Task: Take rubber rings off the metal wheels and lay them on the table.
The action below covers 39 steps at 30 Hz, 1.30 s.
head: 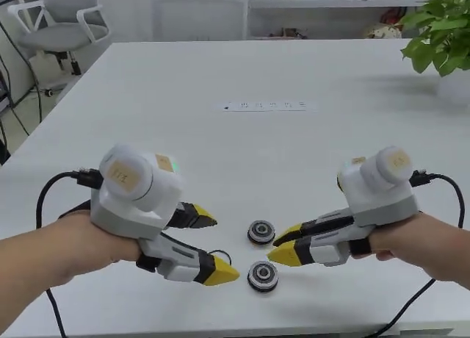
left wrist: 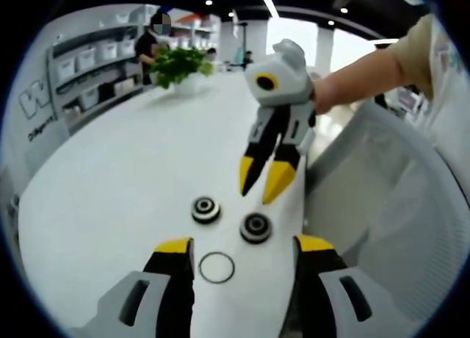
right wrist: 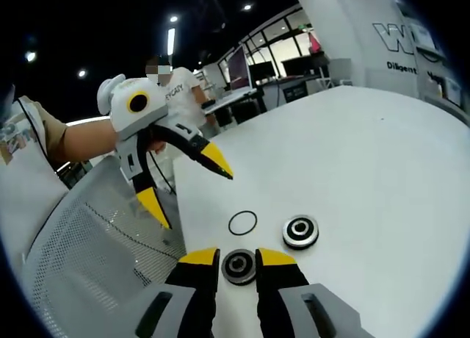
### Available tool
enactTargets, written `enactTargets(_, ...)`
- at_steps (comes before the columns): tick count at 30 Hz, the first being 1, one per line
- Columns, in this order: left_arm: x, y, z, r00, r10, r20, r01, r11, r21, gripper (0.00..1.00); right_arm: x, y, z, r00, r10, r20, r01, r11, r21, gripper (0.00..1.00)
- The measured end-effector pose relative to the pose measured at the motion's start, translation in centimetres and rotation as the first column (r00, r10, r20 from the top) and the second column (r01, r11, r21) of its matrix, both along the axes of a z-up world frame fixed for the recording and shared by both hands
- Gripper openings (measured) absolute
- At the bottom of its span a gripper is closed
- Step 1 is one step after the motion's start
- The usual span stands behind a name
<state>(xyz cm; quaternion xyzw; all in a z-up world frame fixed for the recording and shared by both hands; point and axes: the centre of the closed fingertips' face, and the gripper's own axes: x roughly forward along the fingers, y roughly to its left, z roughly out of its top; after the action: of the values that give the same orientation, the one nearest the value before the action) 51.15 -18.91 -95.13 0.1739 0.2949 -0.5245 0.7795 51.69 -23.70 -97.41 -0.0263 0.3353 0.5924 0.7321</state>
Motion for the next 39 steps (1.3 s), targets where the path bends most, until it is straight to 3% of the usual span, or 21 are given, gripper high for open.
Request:
enactTargets(20,-0.9,-1.9,-3.1,0.997,-0.054,-0.055,0.056,0.998,0.042,0.46,-1.5,-0.9,-3.5,0.998,0.065,0.02,-0.063,0.994,-0.089,0.18)
enactTargets(39,-0.8,-3.9,-4.5,0.993,-0.083,-0.079,0.087,0.995,0.049,0.34,-1.3,-0.8,-4.6,0.993,0.097,0.063,-0.089,0.989,-0.119,0.16)
